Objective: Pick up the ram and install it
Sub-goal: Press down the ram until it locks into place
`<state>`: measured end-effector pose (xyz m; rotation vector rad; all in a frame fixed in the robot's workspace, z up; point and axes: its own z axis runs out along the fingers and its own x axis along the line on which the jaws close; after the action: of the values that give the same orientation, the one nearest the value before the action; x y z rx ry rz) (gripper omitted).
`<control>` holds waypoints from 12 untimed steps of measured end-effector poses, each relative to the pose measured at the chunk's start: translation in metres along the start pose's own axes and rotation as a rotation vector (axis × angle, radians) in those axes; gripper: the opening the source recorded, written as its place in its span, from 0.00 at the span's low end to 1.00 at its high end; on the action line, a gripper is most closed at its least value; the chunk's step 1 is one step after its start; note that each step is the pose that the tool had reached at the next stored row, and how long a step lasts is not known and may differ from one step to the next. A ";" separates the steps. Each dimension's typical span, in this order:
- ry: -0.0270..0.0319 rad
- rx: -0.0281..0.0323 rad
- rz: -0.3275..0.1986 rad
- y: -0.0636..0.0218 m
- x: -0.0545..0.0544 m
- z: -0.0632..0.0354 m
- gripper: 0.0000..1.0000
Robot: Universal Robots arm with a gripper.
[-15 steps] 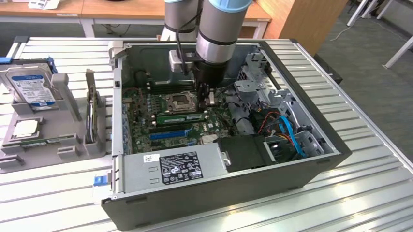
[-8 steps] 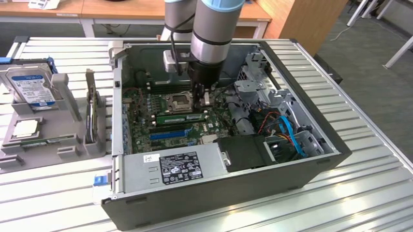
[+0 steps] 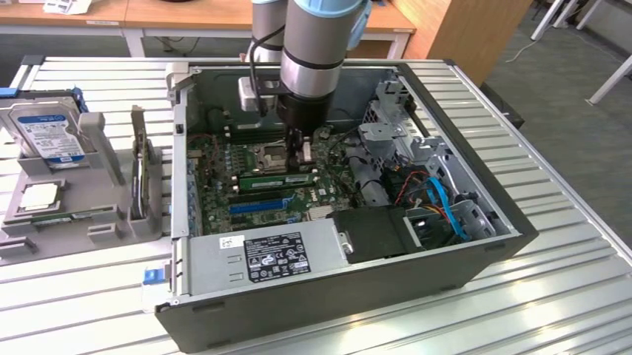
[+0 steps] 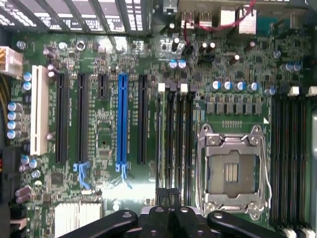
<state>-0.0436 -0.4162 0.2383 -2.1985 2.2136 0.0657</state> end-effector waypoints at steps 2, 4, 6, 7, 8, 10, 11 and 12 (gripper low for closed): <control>0.0000 0.0009 0.000 0.0035 0.000 0.0001 0.10; 0.0000 0.0018 0.000 0.0070 0.000 0.0001 0.10; 0.0000 0.0027 0.000 0.0105 0.000 0.0002 0.10; -0.0001 0.0033 0.000 0.0124 0.000 0.0002 0.10; -0.0001 0.0038 0.000 0.0141 0.000 0.0002 0.10; 0.0000 0.0047 0.000 0.0174 0.000 0.0003 0.10; 0.0000 0.0052 0.000 0.0191 0.000 0.0003 0.10; 0.0000 0.0056 0.000 0.0208 0.000 0.0003 0.10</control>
<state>-0.0645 -0.4163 0.2383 -2.1961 2.2105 0.0594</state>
